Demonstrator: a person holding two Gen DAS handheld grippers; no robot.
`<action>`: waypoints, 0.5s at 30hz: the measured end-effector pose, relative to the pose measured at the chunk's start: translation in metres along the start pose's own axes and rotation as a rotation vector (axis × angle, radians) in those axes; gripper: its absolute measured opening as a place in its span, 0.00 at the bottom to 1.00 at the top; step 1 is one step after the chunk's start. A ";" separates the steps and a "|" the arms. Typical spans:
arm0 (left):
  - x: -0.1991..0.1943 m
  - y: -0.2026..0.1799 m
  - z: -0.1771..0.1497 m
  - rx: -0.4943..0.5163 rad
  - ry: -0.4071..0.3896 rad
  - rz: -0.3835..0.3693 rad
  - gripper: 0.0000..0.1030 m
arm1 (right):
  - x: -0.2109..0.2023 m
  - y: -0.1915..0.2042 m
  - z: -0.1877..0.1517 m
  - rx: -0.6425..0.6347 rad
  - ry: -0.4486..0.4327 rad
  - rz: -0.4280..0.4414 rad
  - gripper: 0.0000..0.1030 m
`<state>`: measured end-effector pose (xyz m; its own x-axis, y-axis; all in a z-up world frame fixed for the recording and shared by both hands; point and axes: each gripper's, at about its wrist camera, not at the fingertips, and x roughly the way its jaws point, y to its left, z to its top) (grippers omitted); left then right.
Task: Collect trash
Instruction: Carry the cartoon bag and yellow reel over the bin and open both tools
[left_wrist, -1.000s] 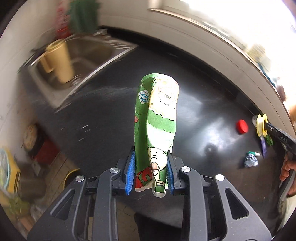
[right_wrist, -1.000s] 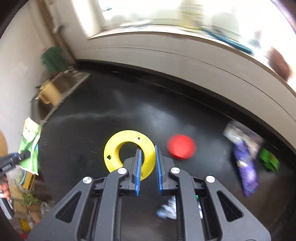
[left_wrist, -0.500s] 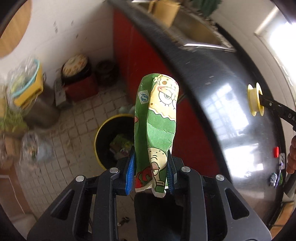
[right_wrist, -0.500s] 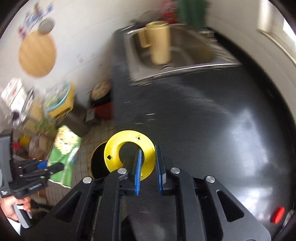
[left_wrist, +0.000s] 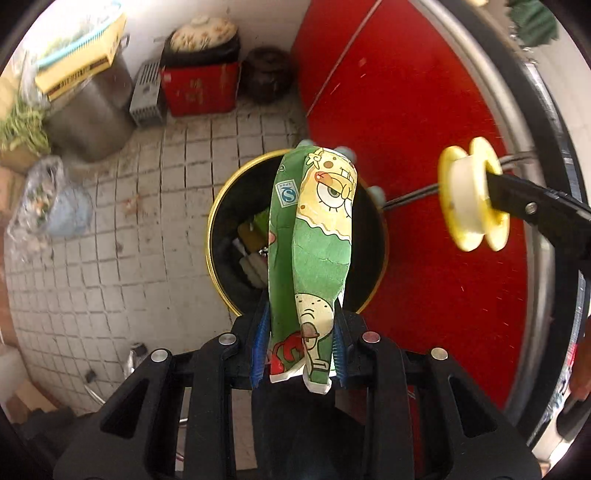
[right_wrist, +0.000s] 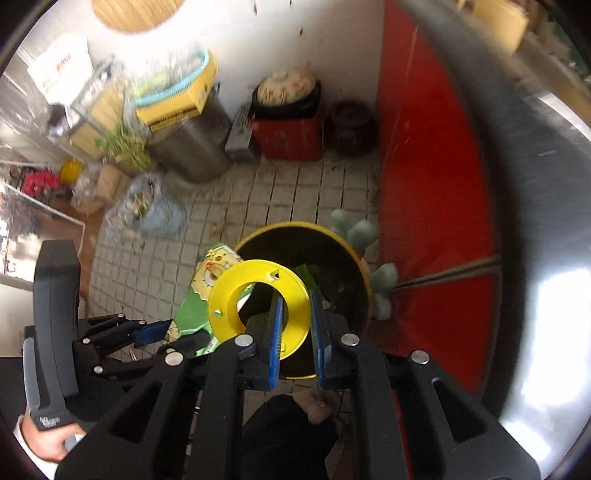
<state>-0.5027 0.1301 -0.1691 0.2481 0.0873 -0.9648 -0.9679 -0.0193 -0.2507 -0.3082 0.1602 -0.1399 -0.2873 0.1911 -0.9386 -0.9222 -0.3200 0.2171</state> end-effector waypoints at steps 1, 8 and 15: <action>0.011 0.003 0.001 -0.013 0.005 -0.006 0.27 | 0.012 0.000 -0.004 0.001 0.016 -0.001 0.14; 0.062 0.011 0.009 -0.066 0.030 -0.035 0.28 | 0.083 -0.014 -0.010 0.027 0.092 0.001 0.14; 0.025 0.008 0.006 -0.059 -0.082 0.068 0.85 | 0.041 0.000 0.006 -0.011 -0.042 0.023 0.65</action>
<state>-0.5045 0.1383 -0.1946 0.1753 0.1654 -0.9705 -0.9778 -0.0860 -0.1913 -0.3214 0.1736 -0.1769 -0.3190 0.2221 -0.9214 -0.9125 -0.3345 0.2354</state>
